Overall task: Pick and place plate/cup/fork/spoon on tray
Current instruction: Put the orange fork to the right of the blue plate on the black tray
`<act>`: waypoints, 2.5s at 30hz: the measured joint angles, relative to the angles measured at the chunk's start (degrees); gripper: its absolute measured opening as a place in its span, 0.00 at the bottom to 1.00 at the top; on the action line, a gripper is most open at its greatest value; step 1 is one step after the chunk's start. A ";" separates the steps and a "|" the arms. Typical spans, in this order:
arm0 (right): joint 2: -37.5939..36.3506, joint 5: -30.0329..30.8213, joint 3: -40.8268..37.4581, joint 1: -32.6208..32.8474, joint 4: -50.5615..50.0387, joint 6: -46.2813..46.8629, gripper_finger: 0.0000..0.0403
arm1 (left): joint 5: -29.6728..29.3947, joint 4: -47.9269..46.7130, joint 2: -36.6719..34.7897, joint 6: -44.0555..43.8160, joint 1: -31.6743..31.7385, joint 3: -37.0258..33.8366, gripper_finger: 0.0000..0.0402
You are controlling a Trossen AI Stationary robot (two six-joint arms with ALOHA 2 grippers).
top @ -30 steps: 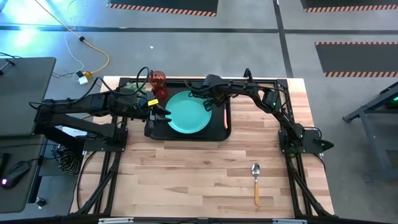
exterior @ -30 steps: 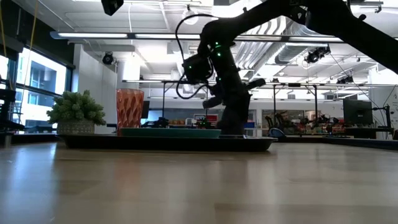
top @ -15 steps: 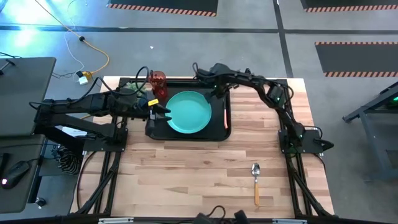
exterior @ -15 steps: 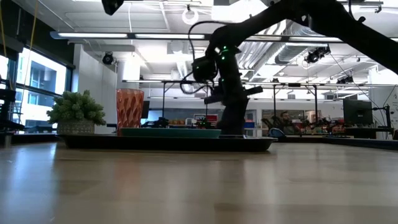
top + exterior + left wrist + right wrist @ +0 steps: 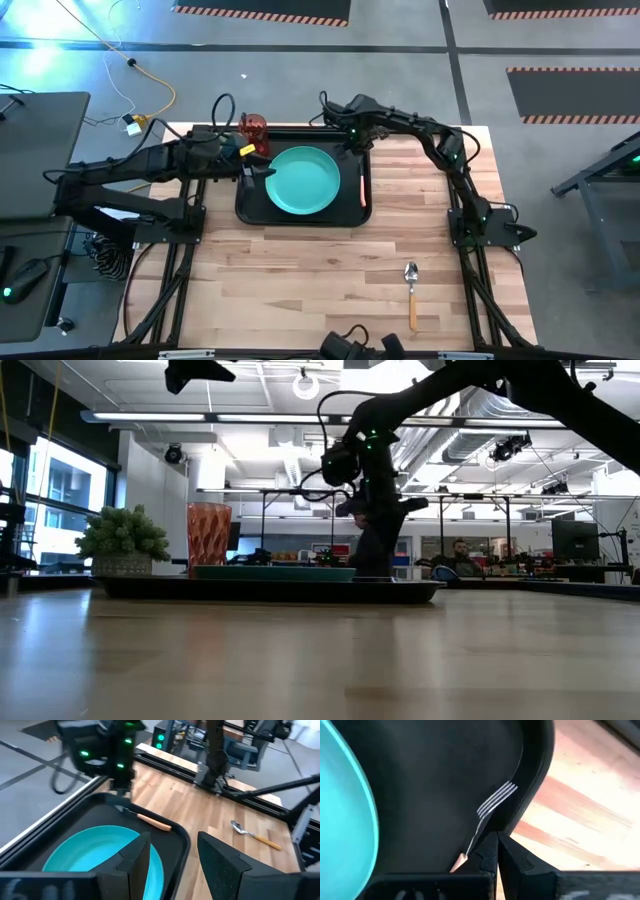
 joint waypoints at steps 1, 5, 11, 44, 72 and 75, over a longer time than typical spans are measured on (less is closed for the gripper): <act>-0.07 -0.18 -0.75 0.15 0.55 0.00 0.00 | -0.01 -0.01 0.01 -0.01 0.55 0.00 0.39; 0.00 -0.40 -4.40 0.00 1.60 0.02 0.00 | 0.00 -0.02 0.00 -0.03 2.27 0.00 0.39; 0.04 -0.02 -8.47 0.41 4.10 0.48 0.00 | 0.02 0.00 0.01 -0.06 4.07 0.00 0.39; 0.14 -1.91 -10.59 0.40 15.26 0.13 0.00 | 0.18 -0.02 0.00 -0.08 9.39 0.00 0.39; 0.06 -6.03 -10.52 -0.46 21.54 -5.81 0.00 | 0.16 -0.02 -0.01 -1.58 9.37 0.00 0.39; 0.06 -5.47 -10.52 -1.03 21.56 -5.88 0.00 | 0.16 -0.02 0.01 -1.58 9.37 0.00 0.39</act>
